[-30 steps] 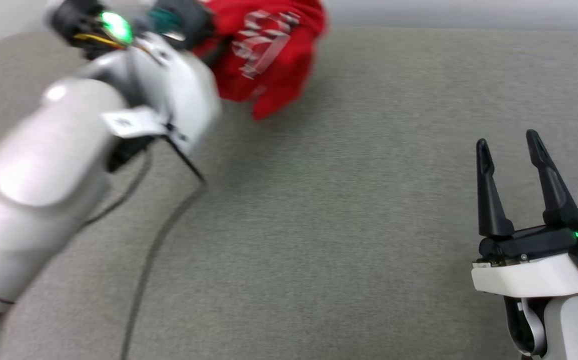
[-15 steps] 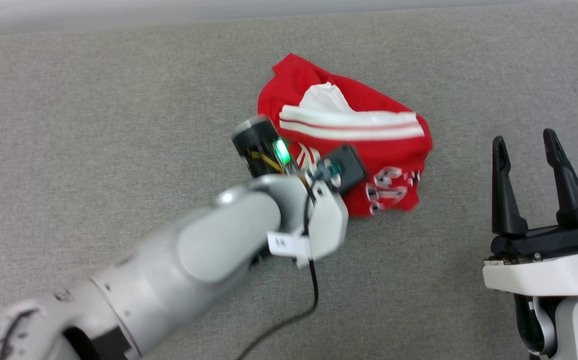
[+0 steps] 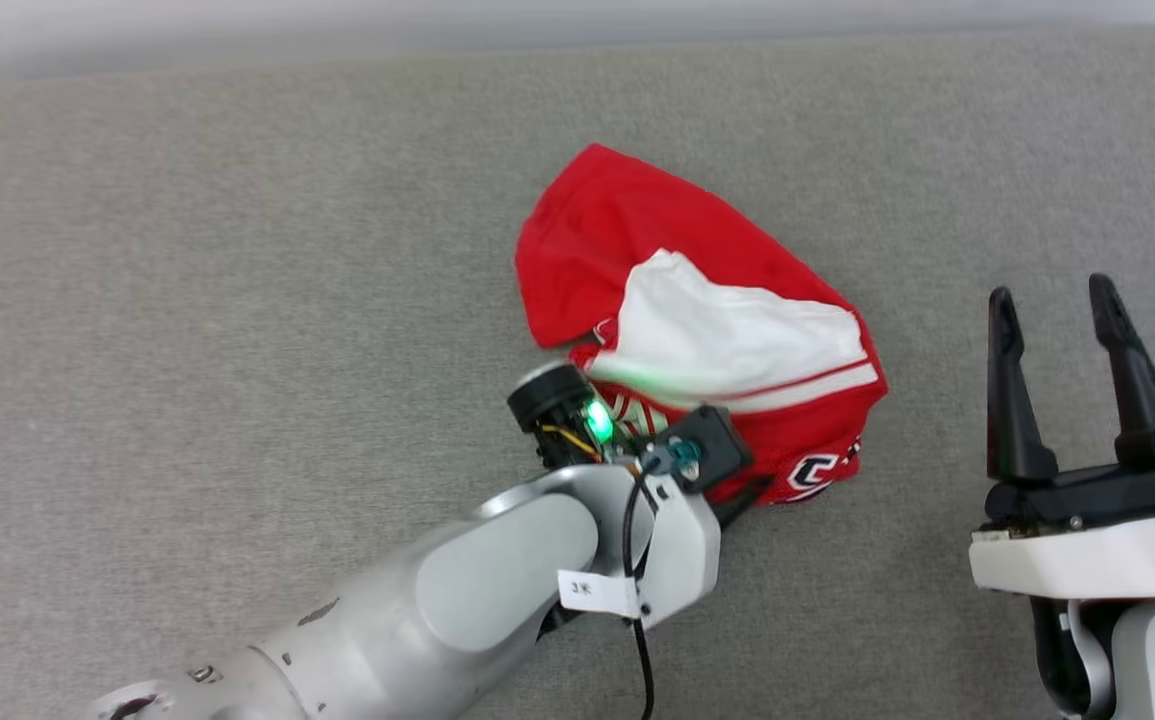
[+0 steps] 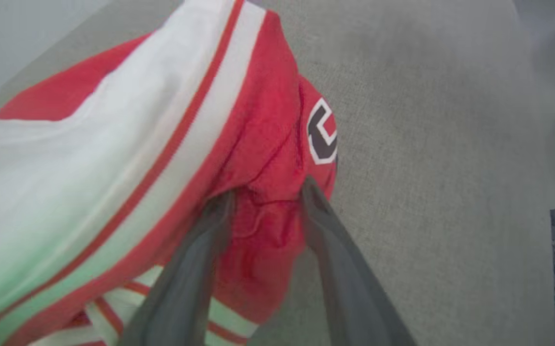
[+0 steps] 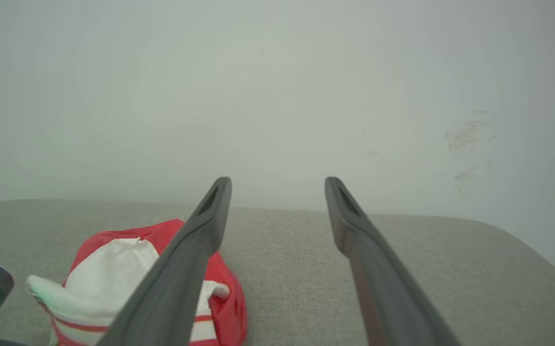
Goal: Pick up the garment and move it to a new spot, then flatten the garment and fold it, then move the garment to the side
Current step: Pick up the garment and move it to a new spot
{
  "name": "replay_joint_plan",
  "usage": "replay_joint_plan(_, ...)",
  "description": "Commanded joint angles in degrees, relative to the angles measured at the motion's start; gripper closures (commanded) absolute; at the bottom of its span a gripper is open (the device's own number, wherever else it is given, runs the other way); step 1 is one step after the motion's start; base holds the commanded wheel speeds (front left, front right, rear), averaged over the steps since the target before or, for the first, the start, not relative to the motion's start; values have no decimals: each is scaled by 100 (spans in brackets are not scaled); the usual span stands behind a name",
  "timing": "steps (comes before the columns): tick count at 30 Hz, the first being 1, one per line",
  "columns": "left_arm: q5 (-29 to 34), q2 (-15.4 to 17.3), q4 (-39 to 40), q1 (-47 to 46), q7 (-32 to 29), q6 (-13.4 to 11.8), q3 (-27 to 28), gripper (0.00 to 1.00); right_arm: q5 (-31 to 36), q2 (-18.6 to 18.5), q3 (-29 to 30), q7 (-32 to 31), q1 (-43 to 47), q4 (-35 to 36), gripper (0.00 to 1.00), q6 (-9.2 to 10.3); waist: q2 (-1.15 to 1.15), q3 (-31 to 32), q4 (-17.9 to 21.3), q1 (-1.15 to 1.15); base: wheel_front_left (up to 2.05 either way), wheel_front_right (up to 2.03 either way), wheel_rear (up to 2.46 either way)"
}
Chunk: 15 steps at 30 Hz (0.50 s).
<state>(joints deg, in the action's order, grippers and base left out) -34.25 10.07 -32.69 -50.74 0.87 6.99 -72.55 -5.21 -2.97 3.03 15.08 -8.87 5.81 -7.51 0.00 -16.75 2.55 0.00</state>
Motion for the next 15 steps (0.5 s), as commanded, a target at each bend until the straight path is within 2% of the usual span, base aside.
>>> replay_joint_plan(1,12,-59,-23,-37,190,-68,90,0,1,17,4,14,89,-25,0,4,0,138,-88,0,0,0,0)
replay_joint_plan(7,-83,7,97,274,1055,-541,489,0,45,15,40,14,308,-132,0,4,0,567,-275,0,0,0,0)
replay_joint_plan(11,-101,228,392,566,1346,-1009,847,0,80,16,58,14,493,-182,0,4,0,797,-406,0,0,0,0)
replay_joint_plan(15,5,530,850,948,1434,-1562,1447,0,128,16,53,13,657,-247,0,4,0,949,-525,0,0,0,0)
